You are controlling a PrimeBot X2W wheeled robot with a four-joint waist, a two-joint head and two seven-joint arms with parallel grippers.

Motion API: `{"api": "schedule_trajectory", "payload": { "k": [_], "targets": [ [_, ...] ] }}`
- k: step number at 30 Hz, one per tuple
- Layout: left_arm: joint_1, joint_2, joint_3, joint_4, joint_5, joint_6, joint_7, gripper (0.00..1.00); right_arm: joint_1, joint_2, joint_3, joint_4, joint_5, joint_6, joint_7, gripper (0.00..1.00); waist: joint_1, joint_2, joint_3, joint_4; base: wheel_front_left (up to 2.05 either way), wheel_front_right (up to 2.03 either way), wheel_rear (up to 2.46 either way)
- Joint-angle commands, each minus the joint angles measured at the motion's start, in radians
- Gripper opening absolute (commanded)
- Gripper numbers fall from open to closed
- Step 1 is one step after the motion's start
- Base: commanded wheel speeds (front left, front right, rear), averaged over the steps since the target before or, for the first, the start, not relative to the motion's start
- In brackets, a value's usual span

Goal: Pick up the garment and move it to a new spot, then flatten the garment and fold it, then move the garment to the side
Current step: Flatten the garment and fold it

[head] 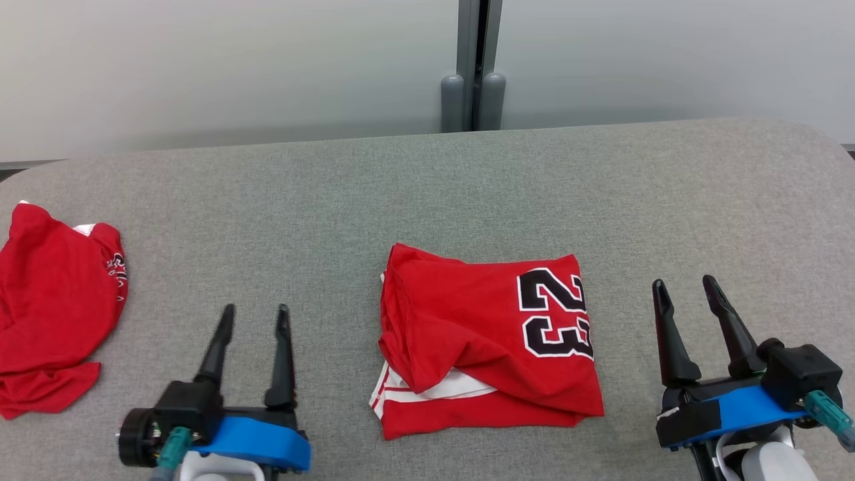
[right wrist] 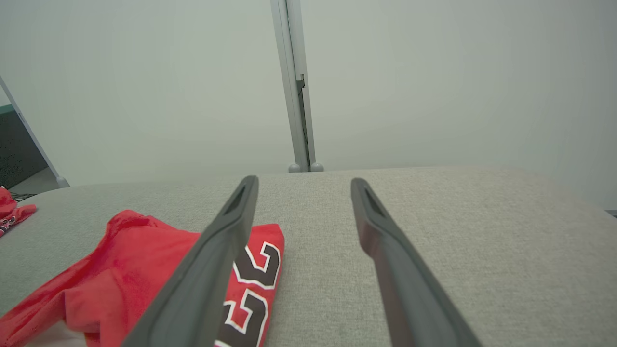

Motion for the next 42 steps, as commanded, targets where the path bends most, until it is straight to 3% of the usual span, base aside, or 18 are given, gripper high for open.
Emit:
{"api": "schedule_trajectory", "payload": {
  "k": [1, 13, 20, 31, 32, 33, 34, 35, 36, 42],
  "targets": [
    [-0.01, -0.002, -0.015, 0.006, -0.006, -0.003, -0.002, 1.0, -0.003, 0.003, 0.0, 0.004, -0.007, 0.0, -0.003, 1.0, 0.0, 0.0, -0.001, -0.001, 0.0, 0.0, 0.0],
    [-0.069, -0.001, -0.313, 0.164, -0.055, -0.025, -0.002, 1.0, -0.014, 0.007, 0.011, 0.021, 0.002, 0.0, -0.003, 1.0, 0.0, 0.0, -0.001, -0.028, 0.0, 0.0, 0.0],
    [-0.085, -0.001, -0.391, 0.24, -0.08, -0.027, -0.002, 1.0, -0.016, 0.013, 0.01, 0.02, 0.008, 0.0, -0.003, 1.0, 0.0, 0.0, 0.013, -0.044, 0.0, 0.0, 0.0],
    [-0.124, -0.001, -0.429, 0.34, -0.129, -0.026, -0.002, 1.0, -0.033, 0.018, 0.011, 0.019, 0.014, 0.0, -0.003, 1.0, 0.0, 0.0, 0.036, -0.057, 0.0, 0.0, 0.0],
    [-0.129, 0.0, -0.438, 0.353, -0.135, -0.026, -0.002, 0.91, -0.035, 0.019, 0.011, 0.021, 0.014, 0.0, -0.003, 1.0, 0.0, 0.0, 0.037, -0.058, 0.0, 0.0, 0.0],
    [-0.135, -0.001, -0.451, 0.364, -0.144, -0.026, -0.002, 0.67, -0.037, 0.019, 0.012, 0.022, 0.014, 0.0, -0.003, 1.0, 0.0, 0.0, 0.037, -0.059, 0.0, 0.0, 0.0],
    [-0.141, -0.001, -0.457, 0.372, -0.151, -0.026, -0.002, 0.36, -0.038, 0.019, 0.012, 0.023, 0.014, 0.0, -0.003, 1.0, 0.0, 0.0, 0.037, -0.059, 0.0, 0.0, 0.0],
    [-0.147, 0.0, -0.462, 0.379, -0.159, -0.026, -0.002, 0.22, -0.039, 0.019, 0.011, 0.023, 0.014, 0.0, -0.003, 1.0, 0.0, 0.0, 0.036, -0.059, 0.0, 0.0, 0.0],
    [-0.15, 0.0, -0.468, 0.384, -0.165, -0.026, -0.002, 0.0, -0.038, 0.017, 0.011, 0.023, 0.015, 0.0, -0.003, 1.0, 0.0, 0.0, 0.036, -0.06, 0.0, 0.0, 0.0],
    [-0.14, 0.015, -0.464, 0.368, -0.187, -0.026, -0.002, 0.0, -0.017, 0.014, 0.0, 0.023, 0.011, 0.0, -0.003, 1.0, 0.0, 0.0, 0.022, -0.048, 0.0, 0.0, 0.0]
  ]
}}
